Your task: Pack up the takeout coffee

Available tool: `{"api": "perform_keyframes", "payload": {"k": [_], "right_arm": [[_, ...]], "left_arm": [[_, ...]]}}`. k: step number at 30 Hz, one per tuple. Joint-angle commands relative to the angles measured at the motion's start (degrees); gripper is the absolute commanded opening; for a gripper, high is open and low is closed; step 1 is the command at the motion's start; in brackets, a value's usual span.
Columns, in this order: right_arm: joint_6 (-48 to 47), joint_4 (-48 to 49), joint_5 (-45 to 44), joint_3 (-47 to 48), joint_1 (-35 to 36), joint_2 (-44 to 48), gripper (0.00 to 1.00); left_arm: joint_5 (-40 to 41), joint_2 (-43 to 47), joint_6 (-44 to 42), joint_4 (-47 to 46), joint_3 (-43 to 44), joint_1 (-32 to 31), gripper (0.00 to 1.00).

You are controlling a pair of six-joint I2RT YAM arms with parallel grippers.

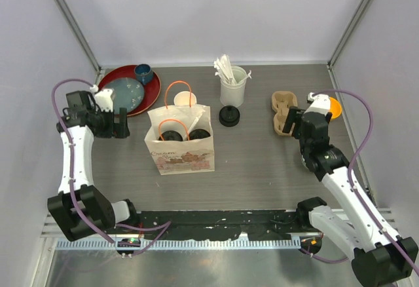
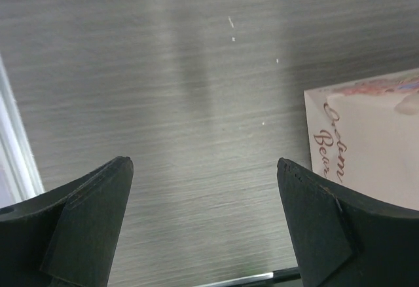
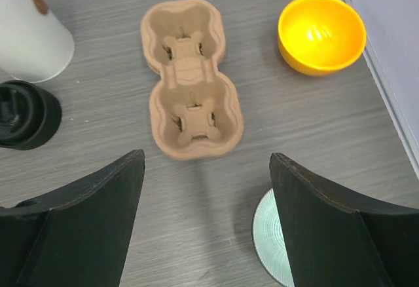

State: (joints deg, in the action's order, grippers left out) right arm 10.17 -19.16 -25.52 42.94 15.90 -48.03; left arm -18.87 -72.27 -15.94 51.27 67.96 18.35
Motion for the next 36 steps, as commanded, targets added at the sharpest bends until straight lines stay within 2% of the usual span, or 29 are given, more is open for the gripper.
{"api": "perform_keyframes", "payload": {"k": [1, 5, 10, 17, 33, 36], "right_arm": [[4.7, 8.4, -7.1, -6.2, -0.3, 4.1, 0.82], [13.7, 12.3, -14.2, -11.9, -0.3, 5.7, 0.82], [7.7, 21.7, -11.6, -20.2, -0.3, 8.7, 0.82], [8.3, 31.8, -15.3, -28.4, -0.3, 10.6, 0.82], [8.3, 34.1, -13.1, -29.0, -0.3, 7.5, 0.81], [10.2, 30.9, -18.0, -27.5, -0.3, 5.8, 0.81]], "left_arm": [[-1.1, 3.9, 2.1, -11.0, -8.0, -0.1, 0.96], [-6.8, 4.9, 1.4, -16.9, -15.1, -0.1, 0.99], [-8.5, 5.5, 4.0, -28.7, -23.4, -0.2, 1.0], [-8.5, 5.5, 6.4, -43.6, -32.6, -1.7, 1.0], [-8.5, 7.5, 7.1, -44.5, -34.4, -2.3, 1.0], [-8.5, 7.4, 7.0, -44.4, -34.2, -2.3, 1.0]]}}
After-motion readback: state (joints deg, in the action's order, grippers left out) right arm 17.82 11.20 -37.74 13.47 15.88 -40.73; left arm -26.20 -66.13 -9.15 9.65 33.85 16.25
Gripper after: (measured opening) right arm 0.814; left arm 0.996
